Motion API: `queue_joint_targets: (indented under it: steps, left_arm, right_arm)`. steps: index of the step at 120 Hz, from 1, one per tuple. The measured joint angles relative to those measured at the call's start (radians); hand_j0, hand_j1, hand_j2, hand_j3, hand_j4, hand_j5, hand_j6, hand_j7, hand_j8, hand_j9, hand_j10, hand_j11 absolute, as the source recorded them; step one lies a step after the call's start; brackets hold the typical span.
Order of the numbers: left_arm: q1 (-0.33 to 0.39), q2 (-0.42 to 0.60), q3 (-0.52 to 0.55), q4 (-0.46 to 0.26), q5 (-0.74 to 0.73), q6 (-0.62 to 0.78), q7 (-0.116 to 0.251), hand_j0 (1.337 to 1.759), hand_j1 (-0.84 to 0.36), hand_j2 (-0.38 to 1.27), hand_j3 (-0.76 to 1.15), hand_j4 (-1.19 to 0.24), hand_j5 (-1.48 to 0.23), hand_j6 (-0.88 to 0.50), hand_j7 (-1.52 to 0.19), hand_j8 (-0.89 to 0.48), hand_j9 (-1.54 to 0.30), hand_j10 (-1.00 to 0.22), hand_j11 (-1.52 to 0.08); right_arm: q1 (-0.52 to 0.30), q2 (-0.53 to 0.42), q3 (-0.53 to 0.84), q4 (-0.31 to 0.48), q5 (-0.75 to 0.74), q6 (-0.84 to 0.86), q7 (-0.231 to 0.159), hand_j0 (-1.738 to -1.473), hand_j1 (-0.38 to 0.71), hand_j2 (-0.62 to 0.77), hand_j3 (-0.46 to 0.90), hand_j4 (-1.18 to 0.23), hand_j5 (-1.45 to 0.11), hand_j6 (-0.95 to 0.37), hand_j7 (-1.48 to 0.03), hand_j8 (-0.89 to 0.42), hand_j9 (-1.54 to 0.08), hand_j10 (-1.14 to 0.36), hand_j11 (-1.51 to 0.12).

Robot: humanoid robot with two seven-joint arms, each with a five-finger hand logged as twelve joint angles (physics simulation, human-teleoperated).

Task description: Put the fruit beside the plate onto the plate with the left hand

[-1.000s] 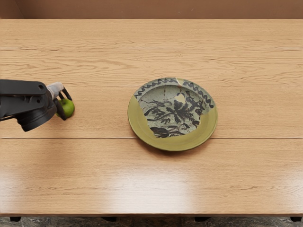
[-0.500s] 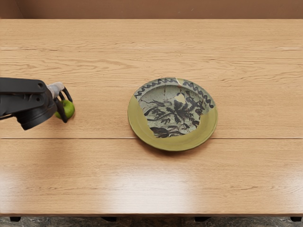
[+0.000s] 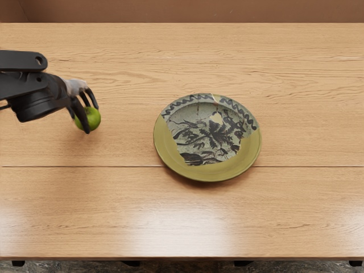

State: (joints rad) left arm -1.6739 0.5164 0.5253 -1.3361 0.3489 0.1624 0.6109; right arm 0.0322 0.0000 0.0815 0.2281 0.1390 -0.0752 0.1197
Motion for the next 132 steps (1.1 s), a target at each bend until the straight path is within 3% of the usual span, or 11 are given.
queue_joint_targets:
  steps: [21, 65, 85, 96, 116, 125, 132]
  left_arm:
    - [-0.117, 0.0, -0.005, -0.014, -0.083, -0.089, 0.0, 1.654, -0.32, 0.58, 0.0, -0.49, -1.13, -0.33, -1.02, -0.36, -1.04, -0.69, -1.03]
    - [-0.195, -0.012, -0.138, -0.024, -0.236, -0.266, 0.0, 1.654, -0.34, 0.6, 0.0, -0.48, -1.13, -0.32, -1.01, -0.36, -1.02, -0.69, -1.03]
    - [-0.184, -0.039, -0.229, -0.024, -0.266, -0.313, 0.0, 1.654, -0.35, 0.6, 0.0, -0.47, -1.14, -0.31, -1.0, -0.35, -1.01, -0.68, -1.02]
    - [-0.16, -0.062, -0.28, -0.024, -0.27, -0.324, 0.0, 1.654, -0.39, 0.73, 0.0, -0.46, -1.14, -0.31, -1.0, -0.34, -1.01, -0.67, -1.02]
    - [-0.133, -0.118, -0.35, -0.023, -0.27, -0.328, 0.0, 1.654, -0.43, 0.8, 0.0, -0.52, -1.12, -0.3, -1.03, -0.33, -1.01, -0.69, -1.02]
    - [-0.13, -0.119, -0.364, -0.02, -0.266, -0.323, 0.0, 1.655, -0.4, 0.74, 0.0, -0.56, -1.05, -0.34, -0.98, -0.37, -0.96, -0.68, -0.97]
    - [-0.121, -0.119, -0.37, -0.017, -0.264, -0.318, 0.0, 1.656, -0.34, 0.59, 0.0, -0.53, -0.93, -0.37, -0.88, -0.39, -0.87, -0.62, -0.87]
  right_arm:
    - [0.0, 0.0, 0.0, 0.0, 0.0, 0.0, 0.0, -1.658, -0.31, -0.01, 0.0, -0.03, -0.05, -0.03, -0.05, -0.03, -0.05, -0.03, -0.05]
    - [0.0, 0.0, 0.0, 0.0, 0.0, 0.0, 0.0, -1.658, -0.31, -0.01, 0.0, -0.03, -0.05, -0.03, -0.05, -0.03, -0.05, -0.03, -0.05]
    - [0.0, 0.0, 0.0, 0.0, 0.0, 0.0, 0.0, -1.658, -0.31, -0.01, 0.0, -0.03, -0.05, -0.03, -0.05, -0.03, -0.05, -0.03, -0.05]
    - [0.0, 0.0, 0.0, 0.0, 0.0, 0.0, 0.0, -1.658, -0.31, -0.01, 0.0, -0.03, -0.05, -0.03, -0.05, -0.03, -0.05, -0.03, -0.05]
    - [0.0, 0.0, 0.0, 0.0, 0.0, 0.0, -0.001, -1.658, -0.31, -0.01, 0.0, -0.03, -0.05, -0.03, -0.05, -0.03, -0.05, -0.03, -0.05]
    - [0.0, 0.0, 0.0, 0.0, 0.0, 0.0, -0.001, -1.658, -0.31, -0.01, 0.0, -0.03, -0.05, -0.03, -0.05, -0.03, -0.05, -0.03, -0.05]
    - [0.0, 0.0, 0.0, 0.0, 0.0, 0.0, -0.001, -1.658, -0.31, -0.01, 0.0, -0.03, -0.05, -0.03, -0.05, -0.03, -0.05, -0.03, -0.05]
